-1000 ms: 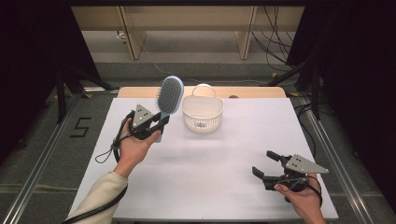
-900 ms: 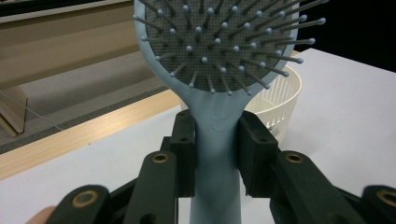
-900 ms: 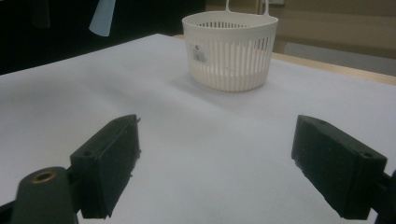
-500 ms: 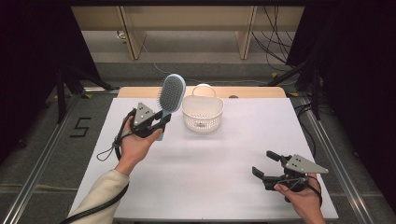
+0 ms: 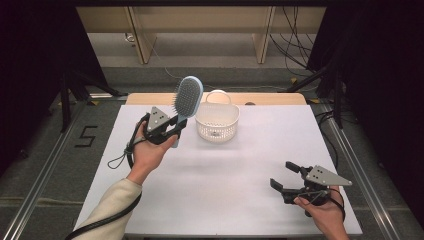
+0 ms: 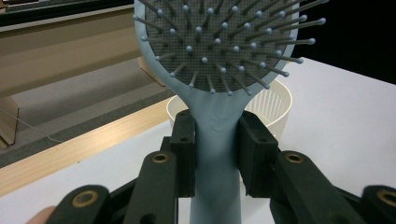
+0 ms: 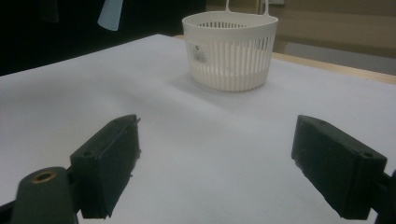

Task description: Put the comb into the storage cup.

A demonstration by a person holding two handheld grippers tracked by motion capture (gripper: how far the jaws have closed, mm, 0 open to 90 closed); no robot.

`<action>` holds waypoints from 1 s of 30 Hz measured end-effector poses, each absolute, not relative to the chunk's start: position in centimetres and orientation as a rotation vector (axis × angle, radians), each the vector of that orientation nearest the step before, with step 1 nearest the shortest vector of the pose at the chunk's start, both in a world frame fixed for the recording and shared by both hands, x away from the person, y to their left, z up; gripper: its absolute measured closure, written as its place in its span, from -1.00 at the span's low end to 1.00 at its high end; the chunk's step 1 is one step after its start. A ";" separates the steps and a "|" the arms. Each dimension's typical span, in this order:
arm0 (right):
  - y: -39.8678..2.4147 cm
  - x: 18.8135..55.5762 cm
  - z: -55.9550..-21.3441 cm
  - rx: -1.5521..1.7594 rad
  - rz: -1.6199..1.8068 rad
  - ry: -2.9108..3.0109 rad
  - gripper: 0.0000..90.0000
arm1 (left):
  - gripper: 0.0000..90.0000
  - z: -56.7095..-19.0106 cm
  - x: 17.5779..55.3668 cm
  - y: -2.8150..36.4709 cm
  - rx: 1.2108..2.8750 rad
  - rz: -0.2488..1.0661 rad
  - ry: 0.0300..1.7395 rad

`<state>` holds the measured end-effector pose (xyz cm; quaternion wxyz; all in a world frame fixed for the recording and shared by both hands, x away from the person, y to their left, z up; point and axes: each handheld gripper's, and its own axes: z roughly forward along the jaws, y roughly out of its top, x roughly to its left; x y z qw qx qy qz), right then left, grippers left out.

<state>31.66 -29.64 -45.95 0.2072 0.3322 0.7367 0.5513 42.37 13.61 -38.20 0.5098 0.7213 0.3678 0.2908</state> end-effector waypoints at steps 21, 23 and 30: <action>-29.7 31.6 -46.0 0.929 1.533 2.052 -0.65 | 0.55 -37.9 42.9 12.8 1.743 0.681 0.863; -29.7 31.6 -46.0 0.928 1.531 2.053 -0.65 | 0.55 -37.9 42.9 12.8 1.742 0.680 0.861; -29.7 31.6 -45.9 0.928 1.531 2.052 -0.65 | 0.55 -37.6 43.0 12.4 1.738 0.676 0.851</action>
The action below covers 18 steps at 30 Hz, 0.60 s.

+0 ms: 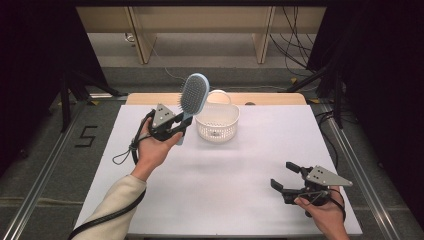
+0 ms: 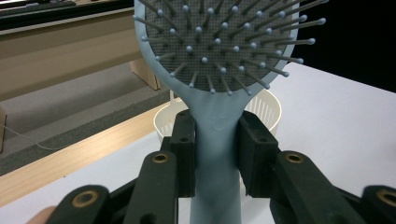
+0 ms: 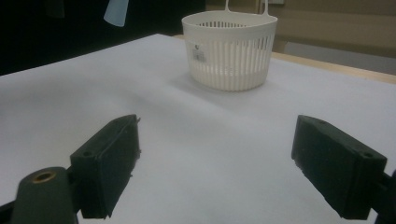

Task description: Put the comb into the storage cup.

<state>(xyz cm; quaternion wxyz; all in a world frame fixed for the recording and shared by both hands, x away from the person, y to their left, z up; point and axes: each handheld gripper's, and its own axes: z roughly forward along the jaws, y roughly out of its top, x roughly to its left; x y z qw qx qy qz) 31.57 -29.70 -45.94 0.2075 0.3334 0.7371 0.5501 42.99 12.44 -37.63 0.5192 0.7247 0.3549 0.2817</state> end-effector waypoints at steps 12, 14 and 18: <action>-29.7 31.6 -46.0 0.927 1.535 2.051 -0.65 | 0.55 -37.4 43.2 12.1 1.731 0.671 0.843; -29.7 31.6 -46.0 0.926 1.535 2.051 -0.65 | 0.55 -37.3 43.2 12.0 1.731 0.670 0.842; -29.7 31.6 -46.0 0.926 1.535 2.051 -0.65 | 0.55 -37.2 43.3 11.9 1.727 0.670 0.839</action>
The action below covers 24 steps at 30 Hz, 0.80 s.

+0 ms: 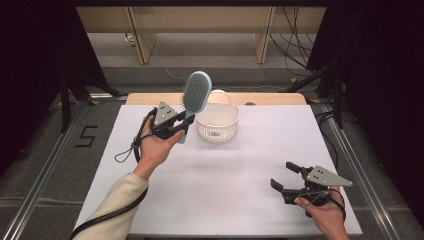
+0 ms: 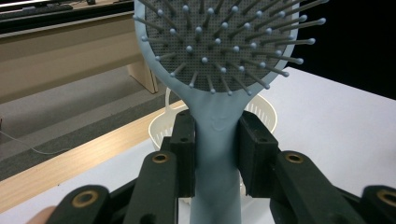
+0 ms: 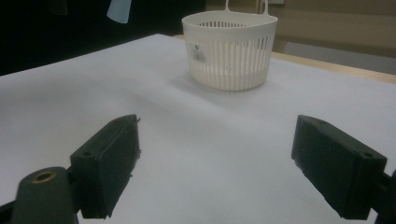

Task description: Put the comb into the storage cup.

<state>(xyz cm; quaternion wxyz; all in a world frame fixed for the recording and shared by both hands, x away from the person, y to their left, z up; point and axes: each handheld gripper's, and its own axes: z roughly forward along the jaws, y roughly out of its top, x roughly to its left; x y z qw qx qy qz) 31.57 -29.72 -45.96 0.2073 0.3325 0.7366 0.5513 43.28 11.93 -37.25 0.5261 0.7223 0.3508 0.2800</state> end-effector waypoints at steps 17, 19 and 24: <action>-29.8 31.6 -45.9 0.925 1.529 2.050 -0.65 | 0.55 -37.1 43.6 11.5 1.721 0.664 0.836; -29.8 31.6 -46.0 0.927 1.529 2.051 -0.65 | 0.55 -37.0 43.6 11.5 1.721 0.662 0.836; -29.8 31.6 -46.0 0.926 1.531 2.051 -0.65 | 0.55 -37.0 43.7 11.3 1.718 0.660 0.833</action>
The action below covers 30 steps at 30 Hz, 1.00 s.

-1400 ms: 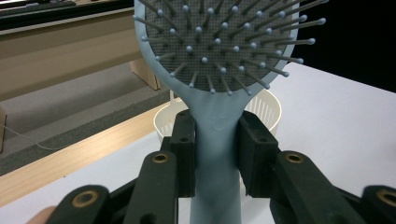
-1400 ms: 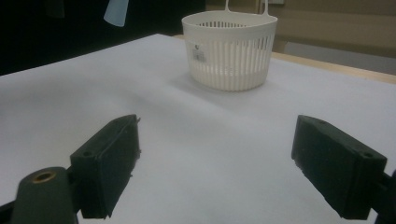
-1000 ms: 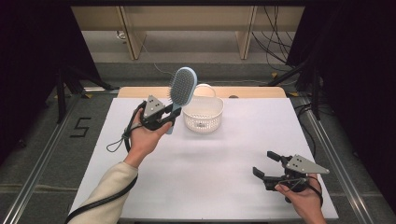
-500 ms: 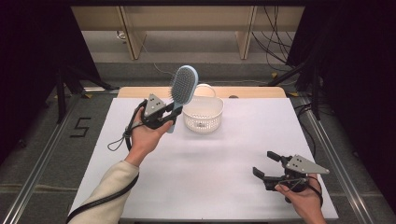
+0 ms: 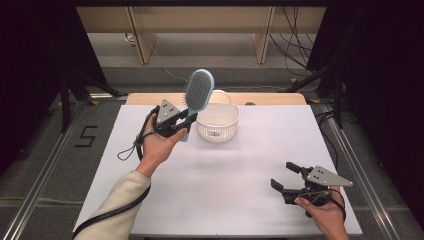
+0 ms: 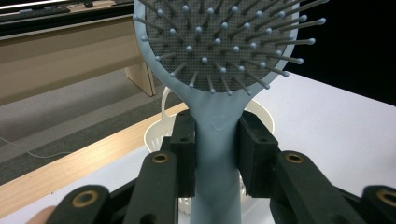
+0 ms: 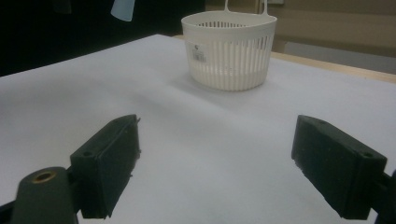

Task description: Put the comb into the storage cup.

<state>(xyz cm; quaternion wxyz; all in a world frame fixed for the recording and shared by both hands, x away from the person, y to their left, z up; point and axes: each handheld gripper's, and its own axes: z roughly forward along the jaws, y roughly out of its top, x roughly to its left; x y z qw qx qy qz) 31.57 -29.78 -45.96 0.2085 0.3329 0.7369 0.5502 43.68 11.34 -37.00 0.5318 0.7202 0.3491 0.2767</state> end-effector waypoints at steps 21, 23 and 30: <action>-29.8 31.5 -46.0 0.931 1.529 2.048 -0.65 | 0.55 -36.9 44.0 11.0 1.716 0.657 0.830; -29.8 31.5 -46.0 0.932 1.529 2.048 -0.65 | 0.55 -37.0 44.0 11.0 1.718 0.657 0.830; -29.8 31.5 -46.0 0.932 1.530 2.048 -0.65 | 0.55 -36.9 44.1 11.0 1.716 0.658 0.832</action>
